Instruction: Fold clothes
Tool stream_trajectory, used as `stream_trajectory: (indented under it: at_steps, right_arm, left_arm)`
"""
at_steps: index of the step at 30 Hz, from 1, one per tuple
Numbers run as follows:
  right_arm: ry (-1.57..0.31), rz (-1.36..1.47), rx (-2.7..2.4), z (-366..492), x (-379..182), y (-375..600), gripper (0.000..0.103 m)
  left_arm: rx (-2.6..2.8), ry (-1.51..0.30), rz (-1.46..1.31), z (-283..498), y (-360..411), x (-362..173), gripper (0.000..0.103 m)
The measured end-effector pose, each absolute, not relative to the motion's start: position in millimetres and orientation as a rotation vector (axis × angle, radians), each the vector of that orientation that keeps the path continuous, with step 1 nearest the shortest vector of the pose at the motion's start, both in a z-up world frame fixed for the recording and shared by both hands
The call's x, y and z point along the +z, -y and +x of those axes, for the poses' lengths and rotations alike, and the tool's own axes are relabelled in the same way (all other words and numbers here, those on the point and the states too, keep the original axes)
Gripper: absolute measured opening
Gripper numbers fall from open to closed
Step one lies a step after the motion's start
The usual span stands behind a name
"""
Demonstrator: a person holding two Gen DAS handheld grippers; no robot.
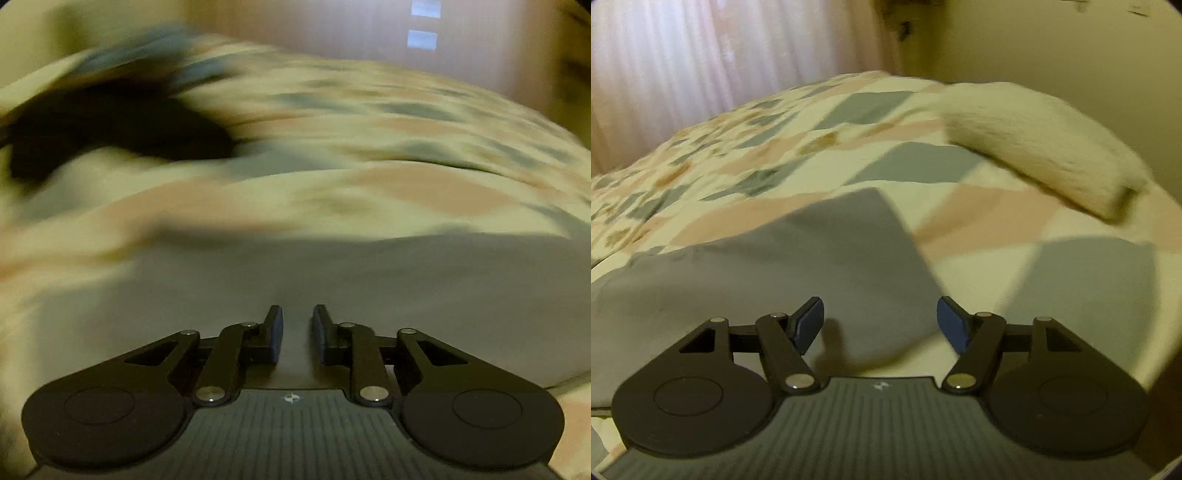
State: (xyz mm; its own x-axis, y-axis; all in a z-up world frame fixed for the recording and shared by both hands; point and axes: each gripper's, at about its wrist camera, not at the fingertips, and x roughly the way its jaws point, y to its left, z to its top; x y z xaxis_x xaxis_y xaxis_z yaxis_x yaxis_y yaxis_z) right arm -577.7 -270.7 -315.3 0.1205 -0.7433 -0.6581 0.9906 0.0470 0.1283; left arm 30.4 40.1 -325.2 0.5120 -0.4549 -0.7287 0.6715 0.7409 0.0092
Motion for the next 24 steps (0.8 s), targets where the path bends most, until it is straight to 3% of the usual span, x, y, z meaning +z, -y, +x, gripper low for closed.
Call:
stream_trajectory:
  at_steps: [2,4,6,8,13,20,23,24]
  right_arm:
    - [-0.46,0.661,-1.421,-584,-309,258,0.069]
    - [-0.401,0.691,-1.424,-587,-302,243,0.071]
    - [-0.335,0.724,-1.416,-587,-298,232,0.074]
    - [-0.281,0.764,-1.384,-581,-297,218,0.075]
    - [-0.255,0.812,-1.31,-550,-302,203,0.075]
    - [-0.251,0.851,-1.292,-543,-307,195,0.075]
    - [-0.263,0.854,-1.296,-540,-311,197,0.075]
    - [-0.262,0.859,-1.297,-540,-312,198,0.075]
  left_arm:
    - [-0.577,-0.812,0.216,52,-82,-319,0.02]
    - [-0.568,-0.865,0.063,61,-108,-312,0.03]
    - [-0.605,-0.936,-0.116,65,-124,-311,0.051]
    - [-0.623,-1.035,-0.303,71,-132,-327,0.051]
    - [-0.541,-1.096,-0.611,80,-139,-369,0.048]
    - [-0.524,-1.035,-0.708,91,-121,-386,0.044]
    - [-0.523,-1.007,-0.626,92,-112,-389,0.028]
    - [-0.518,-1.003,-0.603,92,-109,-390,0.015]
